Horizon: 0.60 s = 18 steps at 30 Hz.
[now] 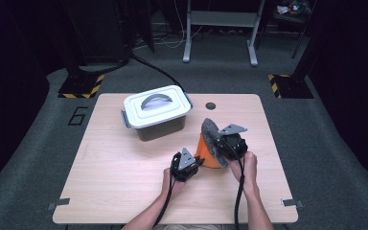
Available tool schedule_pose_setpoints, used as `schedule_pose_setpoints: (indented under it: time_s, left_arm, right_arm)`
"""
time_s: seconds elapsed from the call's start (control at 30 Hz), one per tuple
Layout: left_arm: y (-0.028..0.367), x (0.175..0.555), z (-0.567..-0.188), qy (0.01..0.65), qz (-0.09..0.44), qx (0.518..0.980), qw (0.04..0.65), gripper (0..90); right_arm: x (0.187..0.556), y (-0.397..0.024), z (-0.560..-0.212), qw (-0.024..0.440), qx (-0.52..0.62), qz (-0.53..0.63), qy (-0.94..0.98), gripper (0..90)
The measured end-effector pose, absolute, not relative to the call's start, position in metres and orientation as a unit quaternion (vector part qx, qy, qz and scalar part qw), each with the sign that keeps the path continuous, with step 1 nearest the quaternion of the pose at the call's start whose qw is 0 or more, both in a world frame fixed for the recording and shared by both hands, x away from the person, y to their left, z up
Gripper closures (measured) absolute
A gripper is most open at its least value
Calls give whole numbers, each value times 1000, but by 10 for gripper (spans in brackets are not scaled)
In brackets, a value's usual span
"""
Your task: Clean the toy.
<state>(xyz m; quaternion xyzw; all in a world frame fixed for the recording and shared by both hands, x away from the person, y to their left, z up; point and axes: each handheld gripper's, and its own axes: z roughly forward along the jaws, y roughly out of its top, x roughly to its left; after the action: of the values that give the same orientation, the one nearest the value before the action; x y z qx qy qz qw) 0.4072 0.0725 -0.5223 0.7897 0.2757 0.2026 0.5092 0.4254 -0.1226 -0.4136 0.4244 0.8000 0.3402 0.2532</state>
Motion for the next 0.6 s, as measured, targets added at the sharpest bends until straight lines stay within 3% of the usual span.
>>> schedule_pose_setpoints:
  time_s: [0.6]
  left_arm:
    - [73,407,-522,275,201,790,509,818]
  right_arm:
    - [428,-182,-443,246,510,309,764,753]
